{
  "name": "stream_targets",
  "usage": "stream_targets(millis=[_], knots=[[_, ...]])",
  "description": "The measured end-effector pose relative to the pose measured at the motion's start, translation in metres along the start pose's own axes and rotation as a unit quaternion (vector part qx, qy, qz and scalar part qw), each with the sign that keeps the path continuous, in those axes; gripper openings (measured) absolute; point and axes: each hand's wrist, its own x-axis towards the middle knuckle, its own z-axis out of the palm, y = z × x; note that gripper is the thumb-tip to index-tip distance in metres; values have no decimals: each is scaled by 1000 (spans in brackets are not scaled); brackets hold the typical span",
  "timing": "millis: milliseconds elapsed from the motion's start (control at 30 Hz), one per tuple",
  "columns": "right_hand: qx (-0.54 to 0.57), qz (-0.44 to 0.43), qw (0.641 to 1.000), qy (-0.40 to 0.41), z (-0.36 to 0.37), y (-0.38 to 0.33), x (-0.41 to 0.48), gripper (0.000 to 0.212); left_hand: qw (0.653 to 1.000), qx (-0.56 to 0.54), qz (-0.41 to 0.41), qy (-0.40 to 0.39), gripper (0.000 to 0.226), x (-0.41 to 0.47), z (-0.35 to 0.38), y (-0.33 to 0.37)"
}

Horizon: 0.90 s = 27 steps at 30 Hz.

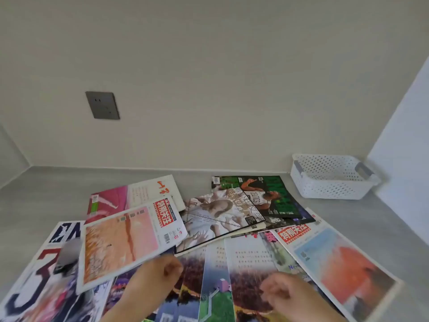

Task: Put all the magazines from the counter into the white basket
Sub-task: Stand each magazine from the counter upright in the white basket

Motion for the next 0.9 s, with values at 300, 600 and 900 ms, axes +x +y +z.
stream_targets(millis=[300,600,900], knots=[[433,135,890,51,7,-27,79,27,977,182,111,25,54,61,26,13],[502,156,849,52,25,-38,128,36,930,331,158,6,56,102,60,13],[480,181,857,51,40,-49,143,29,868,330,352,114,44,111,48,14]])
